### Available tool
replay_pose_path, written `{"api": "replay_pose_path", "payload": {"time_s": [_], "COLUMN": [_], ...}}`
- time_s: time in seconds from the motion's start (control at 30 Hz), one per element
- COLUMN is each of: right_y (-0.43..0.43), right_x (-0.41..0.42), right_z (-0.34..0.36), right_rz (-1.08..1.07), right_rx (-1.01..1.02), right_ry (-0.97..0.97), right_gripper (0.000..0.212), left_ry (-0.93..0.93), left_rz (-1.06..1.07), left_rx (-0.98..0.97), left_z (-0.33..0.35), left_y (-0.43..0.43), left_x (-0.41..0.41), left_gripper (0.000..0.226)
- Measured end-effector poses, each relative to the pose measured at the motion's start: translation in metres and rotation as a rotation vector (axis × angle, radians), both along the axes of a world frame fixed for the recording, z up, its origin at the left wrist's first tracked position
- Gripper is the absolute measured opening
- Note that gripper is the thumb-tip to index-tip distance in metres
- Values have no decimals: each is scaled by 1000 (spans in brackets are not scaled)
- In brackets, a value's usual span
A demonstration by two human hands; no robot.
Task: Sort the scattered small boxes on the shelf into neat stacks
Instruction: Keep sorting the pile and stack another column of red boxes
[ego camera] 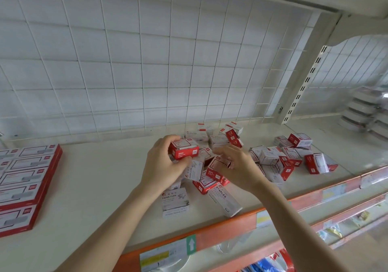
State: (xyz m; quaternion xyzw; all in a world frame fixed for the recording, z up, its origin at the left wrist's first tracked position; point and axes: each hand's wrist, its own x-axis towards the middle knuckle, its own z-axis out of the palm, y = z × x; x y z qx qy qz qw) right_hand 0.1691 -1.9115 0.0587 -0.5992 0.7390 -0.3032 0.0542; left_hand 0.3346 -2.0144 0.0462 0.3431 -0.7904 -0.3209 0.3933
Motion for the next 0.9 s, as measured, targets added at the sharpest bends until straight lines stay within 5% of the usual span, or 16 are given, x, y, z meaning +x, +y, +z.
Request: {"api": "replay_pose_path", "payload": {"time_s": [0.2, 0.47, 0.7, 0.9], "right_y": [2, -6, -15, -19], "right_x": [2, 12, 24, 63], "right_z": [-14, -7, 19, 42], "right_rz": [-12, -111, -214, -39], "right_rx": [145, 112, -206, -337], "right_ry": [216, 153, -38, -104], "right_gripper": [56, 55, 48, 45], "left_ry": [-8, -38, -155, -229], "left_rz": [11, -16, -60, 21], "left_rx": [-13, -9, -23, -48], "left_z": [1, 5, 4, 0], "left_y": [0, 3, 3, -5], "left_x": [1, 13, 29, 48], "left_gripper": [54, 50, 51, 52]}}
